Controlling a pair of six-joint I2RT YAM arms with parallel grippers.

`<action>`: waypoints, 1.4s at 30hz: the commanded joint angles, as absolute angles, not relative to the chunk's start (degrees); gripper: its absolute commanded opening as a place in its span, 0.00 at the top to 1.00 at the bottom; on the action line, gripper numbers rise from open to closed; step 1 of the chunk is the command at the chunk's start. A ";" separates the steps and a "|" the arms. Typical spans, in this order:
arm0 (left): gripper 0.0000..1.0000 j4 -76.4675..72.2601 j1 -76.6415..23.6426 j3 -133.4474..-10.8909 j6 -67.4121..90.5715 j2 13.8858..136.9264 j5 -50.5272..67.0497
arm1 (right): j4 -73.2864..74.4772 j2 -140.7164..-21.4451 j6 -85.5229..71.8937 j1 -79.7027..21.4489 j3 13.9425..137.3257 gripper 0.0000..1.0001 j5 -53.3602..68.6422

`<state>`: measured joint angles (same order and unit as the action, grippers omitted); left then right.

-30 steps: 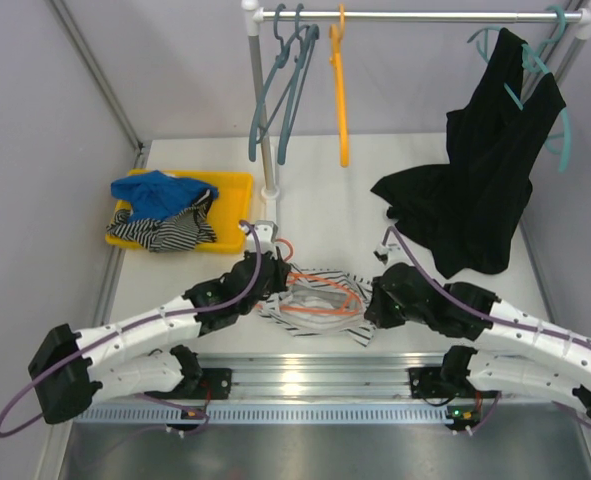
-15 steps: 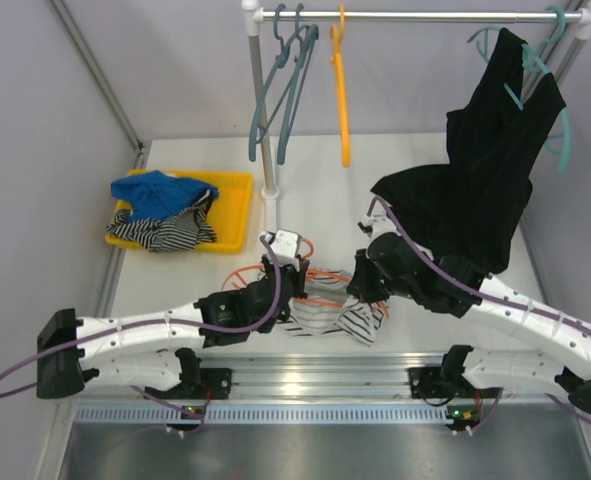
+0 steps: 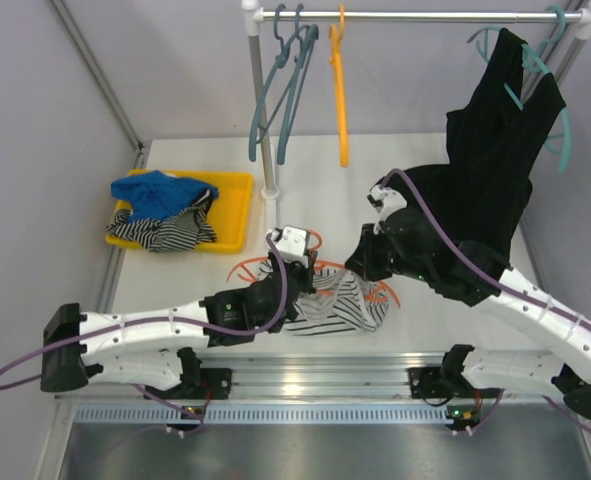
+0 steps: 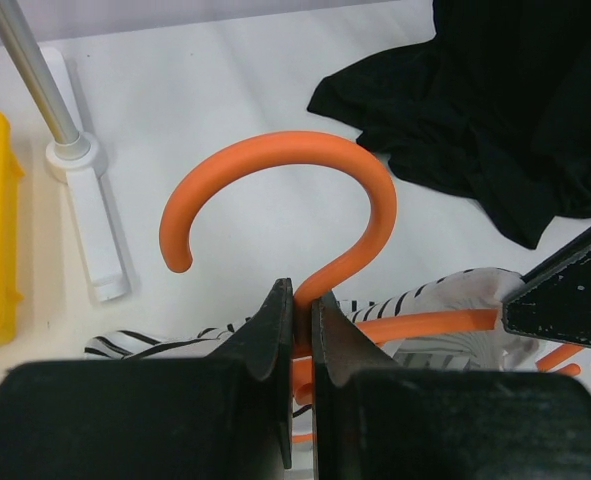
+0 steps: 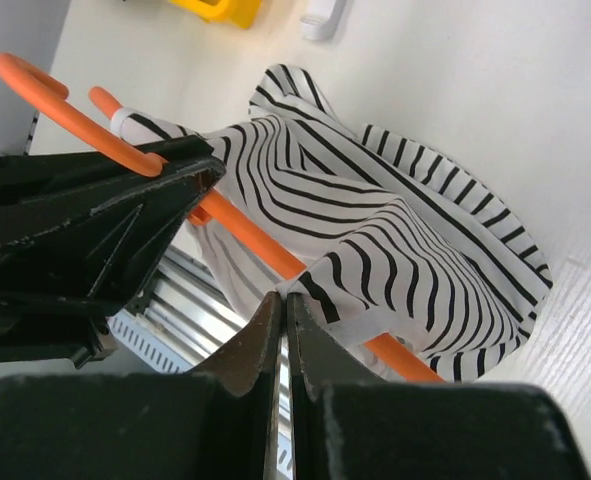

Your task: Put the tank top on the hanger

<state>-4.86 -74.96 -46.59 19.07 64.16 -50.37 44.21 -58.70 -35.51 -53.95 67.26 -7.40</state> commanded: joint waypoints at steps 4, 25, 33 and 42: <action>1.00 -10.89 -75.67 -49.48 18.81 64.86 -47.90 | 44.03 -58.89 -33.31 -53.09 71.45 0.96 -6.15; 1.00 -9.76 -75.94 -50.98 18.89 63.11 -42.19 | 42.19 -47.83 -21.01 -50.27 64.52 0.52 -0.80; 1.00 -7.47 -75.94 -51.68 18.55 60.12 -38.67 | 38.50 -44.65 -16.88 -50.36 58.28 0.49 4.74; 1.00 -5.10 -76.03 -53.52 18.28 59.85 -35.69 | 33.67 -44.30 -16.17 -50.36 55.73 0.50 7.38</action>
<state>-3.60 -75.79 -50.30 18.44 61.12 -37.30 38.72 -44.99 -17.47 -50.72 55.86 5.08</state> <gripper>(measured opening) 0.070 0.505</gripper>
